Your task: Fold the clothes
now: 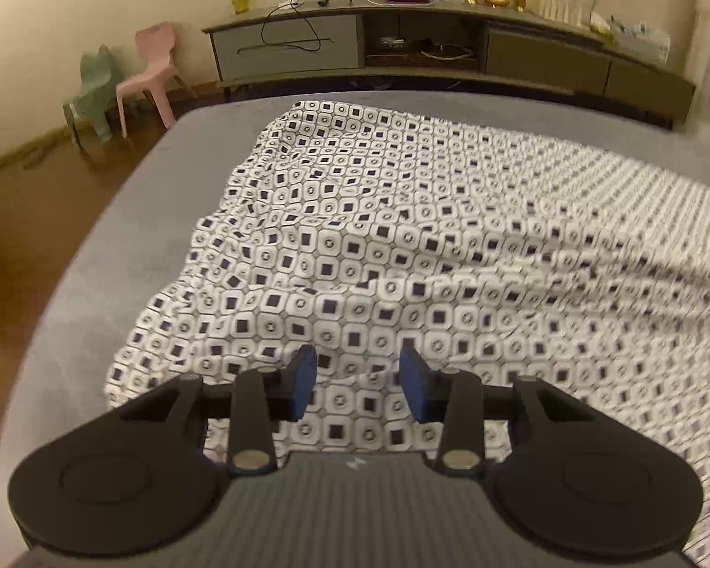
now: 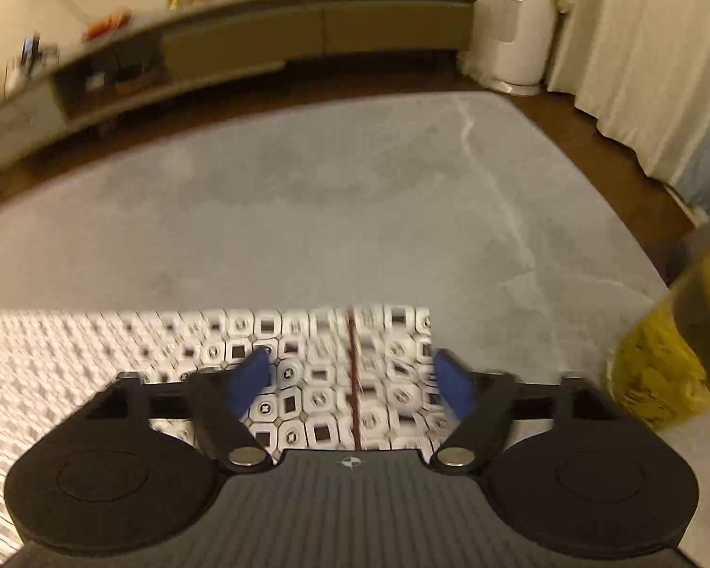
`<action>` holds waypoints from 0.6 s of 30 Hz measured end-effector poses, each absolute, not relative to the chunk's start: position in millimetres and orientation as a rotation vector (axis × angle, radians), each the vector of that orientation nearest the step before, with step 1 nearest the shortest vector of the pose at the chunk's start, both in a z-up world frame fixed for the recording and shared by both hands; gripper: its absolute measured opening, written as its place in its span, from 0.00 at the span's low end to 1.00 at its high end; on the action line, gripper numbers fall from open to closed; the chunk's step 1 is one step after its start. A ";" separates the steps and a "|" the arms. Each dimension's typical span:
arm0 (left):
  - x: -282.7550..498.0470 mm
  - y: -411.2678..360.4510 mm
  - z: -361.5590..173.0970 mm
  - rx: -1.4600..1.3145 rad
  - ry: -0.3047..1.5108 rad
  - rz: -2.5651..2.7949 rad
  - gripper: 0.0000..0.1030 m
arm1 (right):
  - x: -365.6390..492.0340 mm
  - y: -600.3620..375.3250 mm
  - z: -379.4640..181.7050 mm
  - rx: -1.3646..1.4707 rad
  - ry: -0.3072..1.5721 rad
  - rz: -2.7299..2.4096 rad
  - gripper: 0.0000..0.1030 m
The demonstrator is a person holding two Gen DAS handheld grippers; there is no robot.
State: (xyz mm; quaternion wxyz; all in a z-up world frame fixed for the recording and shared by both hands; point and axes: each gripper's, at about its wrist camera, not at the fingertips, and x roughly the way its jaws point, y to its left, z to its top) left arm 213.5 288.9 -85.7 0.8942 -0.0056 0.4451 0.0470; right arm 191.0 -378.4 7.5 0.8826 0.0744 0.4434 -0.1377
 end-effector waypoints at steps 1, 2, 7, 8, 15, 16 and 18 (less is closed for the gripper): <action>213.5 289.6 -84.7 -0.042 0.921 0.086 0.38 | 193.5 -373.9 8.2 0.144 0.912 -0.268 0.41; 213.3 290.2 -83.6 -0.074 0.918 0.073 0.38 | 194.7 -367.5 9.9 0.120 0.898 -0.250 0.19; 206.1 292.4 -65.0 -0.277 0.868 0.021 0.38 | 149.4 -311.8 65.3 -0.046 0.683 -0.060 0.04; 204.3 292.5 -60.6 -0.335 0.860 0.004 0.38 | 120.5 -296.4 85.3 -0.093 0.602 0.019 0.04; 227.7 241.0 -63.7 -0.555 0.891 -0.162 0.45 | -67.3 -266.8 83.8 -0.470 0.604 0.265 0.04; 233.7 229.3 -69.7 -0.578 0.907 -0.171 0.45 | -75.0 -272.1 72.4 -0.467 0.640 0.248 0.04; 244.6 204.9 -83.2 -0.617 0.935 -0.177 0.45 | -81.3 -282.1 56.9 -0.417 0.676 0.211 0.04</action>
